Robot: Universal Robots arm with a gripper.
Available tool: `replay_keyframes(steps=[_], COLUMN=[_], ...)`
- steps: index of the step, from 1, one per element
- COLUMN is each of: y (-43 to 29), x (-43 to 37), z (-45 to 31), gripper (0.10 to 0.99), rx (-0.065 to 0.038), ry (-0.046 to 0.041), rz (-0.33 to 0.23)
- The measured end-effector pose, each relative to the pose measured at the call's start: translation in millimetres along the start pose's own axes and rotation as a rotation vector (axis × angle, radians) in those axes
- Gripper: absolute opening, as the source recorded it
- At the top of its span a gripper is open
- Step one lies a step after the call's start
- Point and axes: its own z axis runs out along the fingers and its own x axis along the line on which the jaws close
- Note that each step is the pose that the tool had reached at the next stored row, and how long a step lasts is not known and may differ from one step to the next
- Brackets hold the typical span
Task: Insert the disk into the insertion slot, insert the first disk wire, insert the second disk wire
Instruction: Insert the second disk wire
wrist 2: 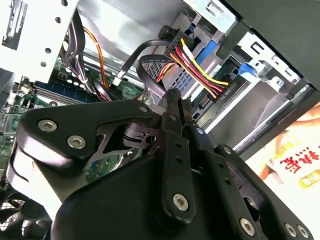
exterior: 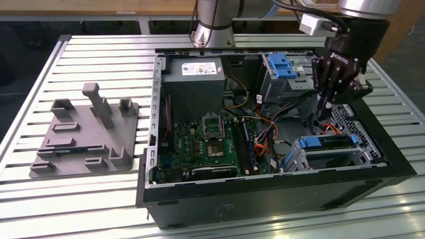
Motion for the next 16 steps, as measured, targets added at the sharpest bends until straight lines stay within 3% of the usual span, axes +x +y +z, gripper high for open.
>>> replay_keyframes(steps=[4,9,13,15,16], y=[0.2,0.4,0.7,1.0,1.0], x=[6.1,11.1,16.4,19.5,21.6], z=[1.7,2.1,0.7,-0.4,0.1], gripper=[0.149,0.149,0.149,0.149,0.149], rx=[0.002,0.005,0.007,0.008,0.008], ry=[-0.0345,-0.1059,-0.1535,-0.1702,-0.1709], rz=[-0.002,-0.005,-0.007,-0.008,-0.008])
